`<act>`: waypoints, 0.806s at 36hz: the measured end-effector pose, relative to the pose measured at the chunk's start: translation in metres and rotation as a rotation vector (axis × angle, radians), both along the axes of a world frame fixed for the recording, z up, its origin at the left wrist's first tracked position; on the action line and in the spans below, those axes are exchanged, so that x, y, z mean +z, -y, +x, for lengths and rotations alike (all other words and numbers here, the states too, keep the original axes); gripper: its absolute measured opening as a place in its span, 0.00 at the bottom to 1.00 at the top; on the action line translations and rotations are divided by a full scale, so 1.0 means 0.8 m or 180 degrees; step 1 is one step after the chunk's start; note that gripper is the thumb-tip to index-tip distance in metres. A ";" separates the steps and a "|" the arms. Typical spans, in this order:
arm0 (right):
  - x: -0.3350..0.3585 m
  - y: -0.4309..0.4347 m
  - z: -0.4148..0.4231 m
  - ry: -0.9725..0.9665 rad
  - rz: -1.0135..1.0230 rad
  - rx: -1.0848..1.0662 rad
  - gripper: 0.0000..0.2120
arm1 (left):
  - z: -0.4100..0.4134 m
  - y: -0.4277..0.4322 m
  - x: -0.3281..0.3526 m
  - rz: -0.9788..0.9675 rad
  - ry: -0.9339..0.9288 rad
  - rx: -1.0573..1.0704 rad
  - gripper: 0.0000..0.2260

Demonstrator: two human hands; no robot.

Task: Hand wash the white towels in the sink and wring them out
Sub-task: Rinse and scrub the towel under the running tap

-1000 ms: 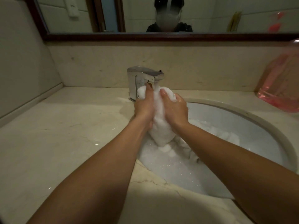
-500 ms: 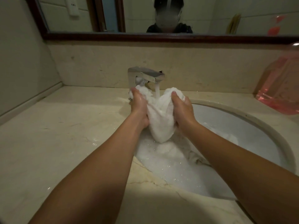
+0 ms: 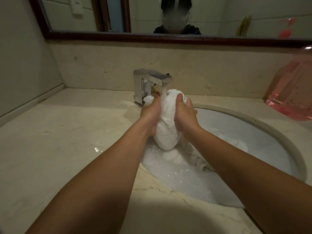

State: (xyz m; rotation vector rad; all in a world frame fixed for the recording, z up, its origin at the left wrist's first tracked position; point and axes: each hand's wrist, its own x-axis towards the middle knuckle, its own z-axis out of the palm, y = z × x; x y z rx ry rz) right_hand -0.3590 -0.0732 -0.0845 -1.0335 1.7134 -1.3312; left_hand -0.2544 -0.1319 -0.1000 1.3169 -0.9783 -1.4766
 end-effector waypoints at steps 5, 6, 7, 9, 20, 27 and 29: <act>-0.010 0.007 -0.015 -0.0190 0.0129 -0.0219 0.30 | 0.000 -0.011 0.006 0.0080 -0.0436 0.0250 0.32; -0.013 0.008 -0.018 -0.0022 0.0162 -0.0191 0.30 | 0.000 -0.010 0.005 0.0096 -0.0506 0.0300 0.38; -0.017 0.010 -0.020 0.0152 0.0174 -0.0139 0.30 | -0.001 -0.002 -0.001 0.0115 -0.0543 0.0374 0.45; -0.019 0.008 -0.019 0.0553 0.0251 0.0050 0.33 | -0.001 0.009 -0.008 0.0096 -0.0535 0.0455 0.56; -0.020 0.005 -0.003 0.1345 -0.0019 0.0083 0.37 | -0.002 -0.009 0.007 0.0107 -0.0367 -0.0245 0.42; -0.019 0.016 -0.014 0.1162 -0.0564 -0.0260 0.28 | -0.008 -0.024 0.017 0.0193 -0.0075 -0.0642 0.44; -0.018 0.015 -0.013 0.1124 -0.0648 -0.0263 0.27 | -0.008 -0.026 0.017 0.0185 -0.0070 -0.0723 0.45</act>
